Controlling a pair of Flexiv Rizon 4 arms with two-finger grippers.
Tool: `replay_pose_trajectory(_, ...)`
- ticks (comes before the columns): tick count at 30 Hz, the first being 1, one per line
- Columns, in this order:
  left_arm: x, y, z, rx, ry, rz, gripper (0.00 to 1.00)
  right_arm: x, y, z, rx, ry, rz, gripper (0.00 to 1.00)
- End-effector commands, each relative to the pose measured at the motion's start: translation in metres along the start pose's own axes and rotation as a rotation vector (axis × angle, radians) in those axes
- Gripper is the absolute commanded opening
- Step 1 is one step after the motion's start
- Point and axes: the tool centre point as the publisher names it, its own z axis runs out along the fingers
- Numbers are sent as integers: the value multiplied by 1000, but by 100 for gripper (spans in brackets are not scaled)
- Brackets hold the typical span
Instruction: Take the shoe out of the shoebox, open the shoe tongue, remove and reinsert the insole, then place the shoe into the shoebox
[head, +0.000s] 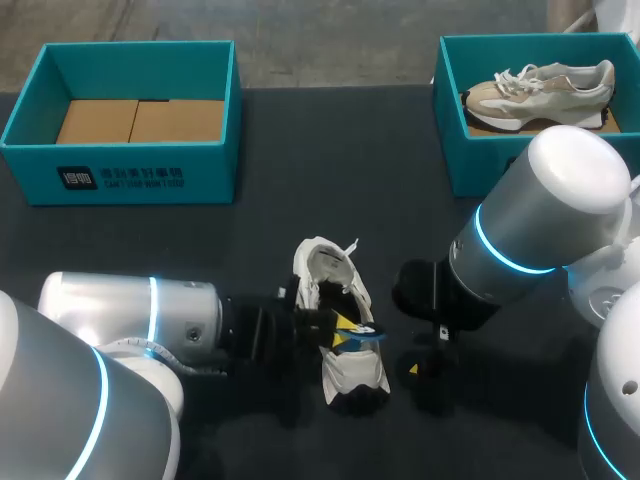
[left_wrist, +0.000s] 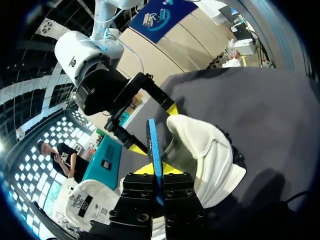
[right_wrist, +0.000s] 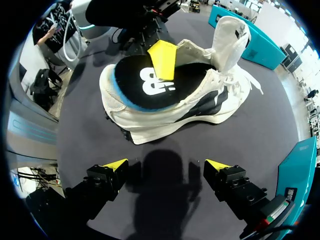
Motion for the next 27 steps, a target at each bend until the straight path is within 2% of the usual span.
replay_pose_trajectory(1, -1, 10, 6, -39, -3, 40, 0, 1, 0, 2, -1, -2, 0, 100)
replay_pose_trajectory(11, -5, 17, 7, -30, -6, 77, 0, 1, 0, 2, -1, -2, 0, 100)
replay_pose_trajectory(15, -4, 9, 4, 26, 0, 38, 0, 1, 0, 2, -1, -2, 0, 100)
replay_pose_trajectory(16, -4, 6, 3, 32, -2, 36, 20, 1, 0, 2, -1, -2, 0, 100)
replay_pose_trajectory(17, -3, 4, 2, 35, 1, 32, 30, 1, 0, 2, -1, -2, 0, 100)
replay_pose_trajectory(18, -3, 1, 1, 57, -1, 18, 33, 1, 0, 2, -1, -2, 0, 100)
replay_pose_trajectory(27, -6, -15, -10, 109, 3, -26, 36, 1, 0, 2, -1, -2, 0, 100)
